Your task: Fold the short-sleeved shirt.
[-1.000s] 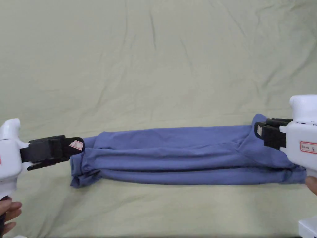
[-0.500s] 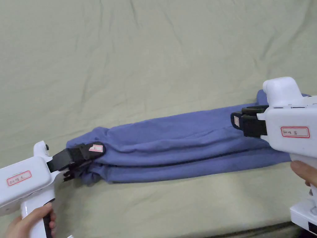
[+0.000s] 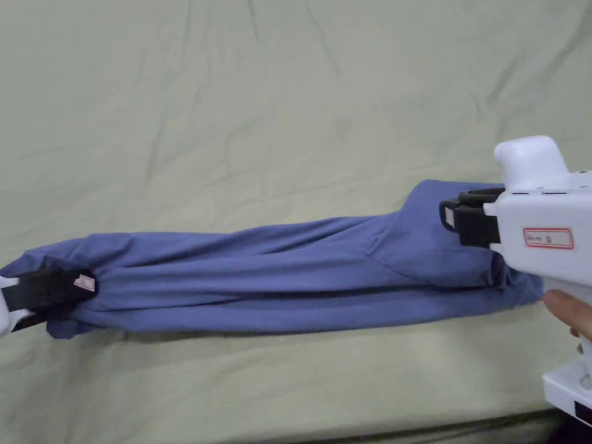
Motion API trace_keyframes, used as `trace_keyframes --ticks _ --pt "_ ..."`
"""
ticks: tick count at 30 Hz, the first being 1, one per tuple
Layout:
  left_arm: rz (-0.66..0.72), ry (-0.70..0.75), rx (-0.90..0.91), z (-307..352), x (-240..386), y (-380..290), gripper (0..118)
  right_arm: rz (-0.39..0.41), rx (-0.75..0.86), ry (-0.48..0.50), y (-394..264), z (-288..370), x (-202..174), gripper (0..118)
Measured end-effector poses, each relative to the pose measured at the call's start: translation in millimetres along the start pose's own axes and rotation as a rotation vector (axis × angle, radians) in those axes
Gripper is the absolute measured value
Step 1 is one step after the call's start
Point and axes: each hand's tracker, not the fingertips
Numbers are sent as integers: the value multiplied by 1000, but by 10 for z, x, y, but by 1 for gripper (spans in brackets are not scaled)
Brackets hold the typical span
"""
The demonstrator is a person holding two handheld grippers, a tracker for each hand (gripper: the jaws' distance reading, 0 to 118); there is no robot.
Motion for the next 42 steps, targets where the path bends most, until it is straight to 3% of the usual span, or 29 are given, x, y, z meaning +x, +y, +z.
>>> trace_keyframes --ticks 2,6,9,14,17,20,25,28,29,30,31,33,34,38,42 --pt "-164 182 -12 62 456 1 14 -15 4 10 -28 19 72 2" --pt "-365 269 7 10 1375 -88 14 -44 18 15 -120 50 226 2" --pt "-517 248 -53 -280 1979 -221 14 -67 22 14 -182 104 347 2" --pt "-598 123 -219 -907 2596 -483 14 -108 37 -4 -286 222 559 2" --pt "-530 17 -299 -1093 2738 -508 15 -130 38 -11 -314 259 651 2" --pt "-553 22 -295 -1005 2716 -512 30 -138 38 -11 -343 241 738 2" --pt "-465 5 -110 34 2394 -391 79 -131 36 -14 -329 246 732 2" --pt "-321 -47 7 423 2076 -275 80 -140 41 -3 -321 263 740 2" --pt "-264 -63 50 430 1958 -243 79 -141 43 -2 -322 270 739 2" --pt "-219 -67 82 343 1875 -235 62 -139 44 -3 -323 278 738 2" --pt "-203 -66 53 231 1841 -198 0 -138 44 -5 -318 285 737 2" --pt "-241 86 77 -215 2007 -259 0 -134 45 -9 -319 312 741 2" --pt "-312 97 -21 -445 2110 -289 0 -134 45 -14 -321 328 751 2" --pt "-336 -78 -149 -1030 2568 -511 0 -142 39 -49 -331 367 834 2" --pt "-415 -94 -185 -1319 3018 -745 0 -155 32 -73 -358 421 928 2"
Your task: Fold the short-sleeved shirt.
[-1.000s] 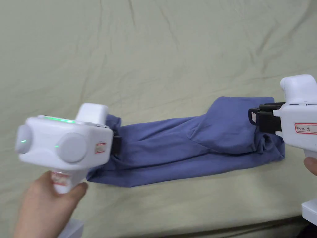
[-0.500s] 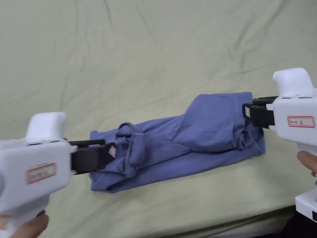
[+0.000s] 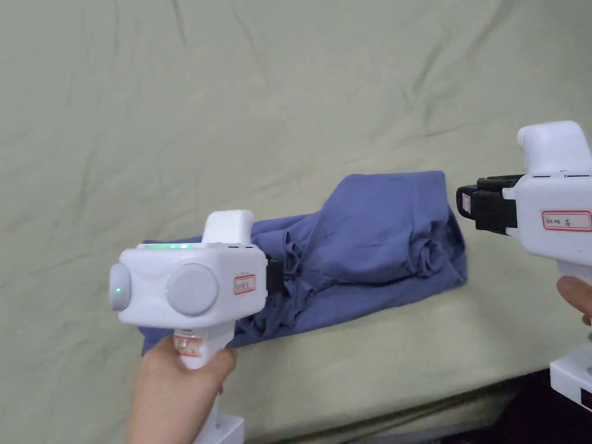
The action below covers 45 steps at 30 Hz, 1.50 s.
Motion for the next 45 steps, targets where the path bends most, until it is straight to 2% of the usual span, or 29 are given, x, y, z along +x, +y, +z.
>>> trace_keyframes --ticks 4,6,8,12,15,16,17,18,19,21,23,24,27,28,29,32,33,34,35,36,37,39,42,45 --pt "13 -86 -10 -58 329 24 0 -11 -1 -9 -6 54 54 2" --pt "26 -194 29 207 345 159 0 -9 3 -13 -7 96 66 2" --pt "22 -242 72 478 348 210 0 -7 5 -16 -5 134 72 2" --pt "33 -316 174 1018 -61 175 0 -12 10 -21 -19 201 61 2" --pt "124 -416 246 1448 -774 28 0 -13 8 -23 -49 225 30 2" --pt "157 -484 260 1543 -1082 -46 28 -14 6 -22 -59 231 15 2" --pt "207 -535 255 1584 -1399 -121 76 -17 5 -22 -65 242 -6 2" --pt "260 -553 232 1595 -1682 -197 104 -21 4 -19 -76 245 -20 2" --pt "280 -571 233 1572 -1981 -327 107 -28 2 -13 -90 239 -38 2" --pt "317 -572 248 1478 -2424 -541 107 -36 -5 -9 -110 215 -83 2" --pt "377 -516 200 1246 -2518 -660 107 -35 -18 -10 -129 185 -147 2" --pt "378 -533 187 1108 -2582 -706 107 -35 -21 -8 -137 175 -175 2" --pt "456 -630 118 582 -2638 -754 107 -38 -33 3 -146 118 -238 2" --pt "478 -689 110 389 -2609 -748 109 -38 -35 6 -142 109 -262 2" --pt "488 -687 83 222 -2519 -707 112 -39 -36 9 -132 100 -279 2" --pt "461 -755 240 172 -2302 -696 113 -37 -36 17 -98 91 -310 2" --pt "503 -757 217 184 -2296 -675 113 -35 -36 21 -85 90 -335 2" --pt "532 -800 201 261 -2265 -671 109 -34 -36 23 -76 83 -340 2" --pt "557 -829 205 274 -2300 -678 76 -30 -36 21 -71 74 -343 2" --pt "578 -756 207 268 -2276 -663 9 -27 -38 18 -65 63 -342 2" --pt "611 -641 199 287 -2285 -657 10 -22 -40 17 -63 62 -339 2" --pt "545 -614 186 337 -2345 -683 10 -15 -44 13 -65 61 -340 2" --pt "549 -595 211 653 -2397 -717 10 -17 -42 20 -78 86 -323 2" --pt "602 -452 242 1028 -2500 -735 10 -20 -36 27 -84 103 -275 2"
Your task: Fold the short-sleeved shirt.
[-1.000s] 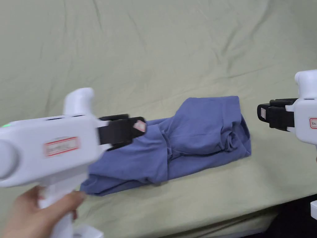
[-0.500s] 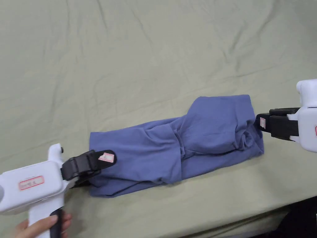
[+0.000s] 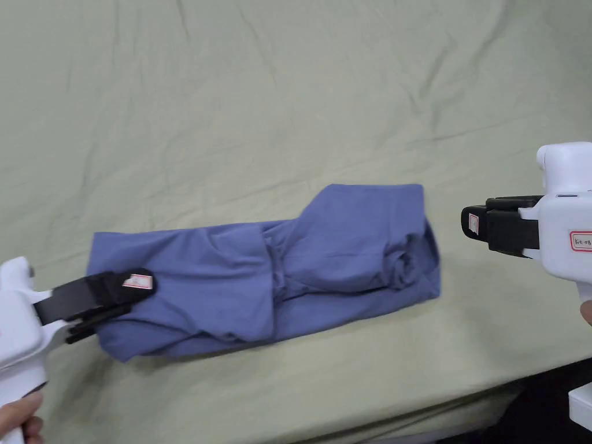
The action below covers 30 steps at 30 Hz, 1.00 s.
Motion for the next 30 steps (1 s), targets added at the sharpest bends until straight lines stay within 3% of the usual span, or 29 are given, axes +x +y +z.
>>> trace_keyframes --ticks 4,7,10,14,18,19,20,21,22,29,30 --pt "-56 319 54 347 364 53 10 3 3 -1 2 7 69 2" --pt "-167 420 82 280 761 18 10 -7 11 10 3 15 121 2" --pt "-246 471 64 -54 1097 -48 10 -15 21 14 -6 47 175 2" --pt "-457 511 -80 -841 1611 -251 10 -32 33 17 -28 103 261 2" --pt "-485 373 -249 -1583 1845 -454 10 -48 40 8 -82 170 375 2" --pt "-441 325 -291 -1716 1848 -471 18 -56 42 4 -100 188 405 2" --pt "-410 282 -329 -1831 1852 -491 39 -66 42 1 -117 210 437 2" --pt "-402 238 -360 -1865 1836 -487 69 -73 41 1 -132 223 466 2" --pt "-410 203 -369 -1855 1883 -512 83 -80 41 -1 -147 236 492 2" --pt "-341 122 -137 -891 2017 -366 83 -107 52 -13 -177 251 625 2" --pt "-323 137 -85 -834 1963 -394 75 -114 54 -10 -180 246 639 2"
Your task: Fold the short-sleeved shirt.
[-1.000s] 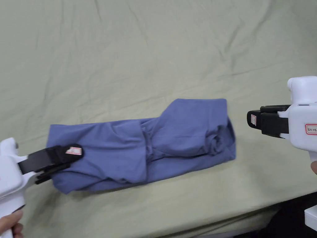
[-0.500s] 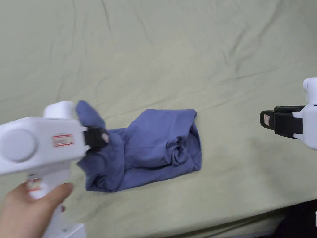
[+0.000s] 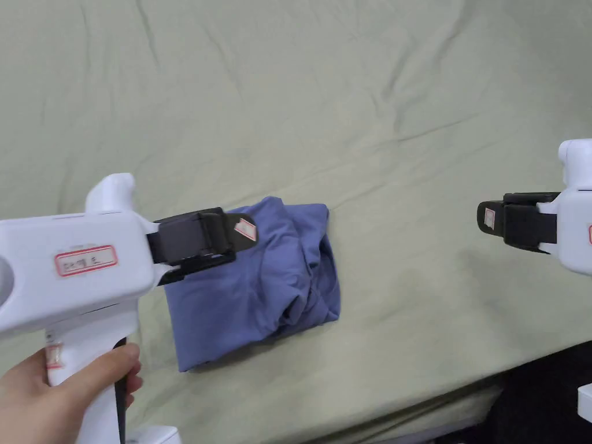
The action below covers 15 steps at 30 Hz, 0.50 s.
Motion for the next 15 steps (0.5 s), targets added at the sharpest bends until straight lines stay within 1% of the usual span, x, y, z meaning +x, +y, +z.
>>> trace_keyframes --ticks 1,2,3,4,5,6,8,10,13,15 --pt "-74 7 7 -25 -29 -49 24 -3 1 1 -6 -6 8 2" --pt "-111 39 -24 -143 -36 -88 0 -4 1 0 -8 -10 6 2" --pt "-83 109 -47 -294 -102 -112 0 -4 0 -2 -14 -13 8 2" --pt "-108 149 -99 -462 -105 -132 0 -4 -2 -5 -21 -14 12 2" --pt "-166 168 -176 -692 -71 -185 0 -6 -3 -8 -36 -10 22 2" --pt "-200 189 -202 -870 -25 -245 0 -8 -4 -8 -40 -6 25 2" --pt "-223 181 -254 -1281 197 -398 0 -15 -9 -13 -67 7 48 2" --pt "-275 192 -281 -1527 374 -471 0 -19 -16 -25 -88 9 74 2" --pt "-406 185 -290 -1728 644 -569 0 -28 -28 -31 -118 -4 113 2" --pt "-432 193 -326 -1801 801 -559 0 -27 -36 -35 -122 -5 94 2"
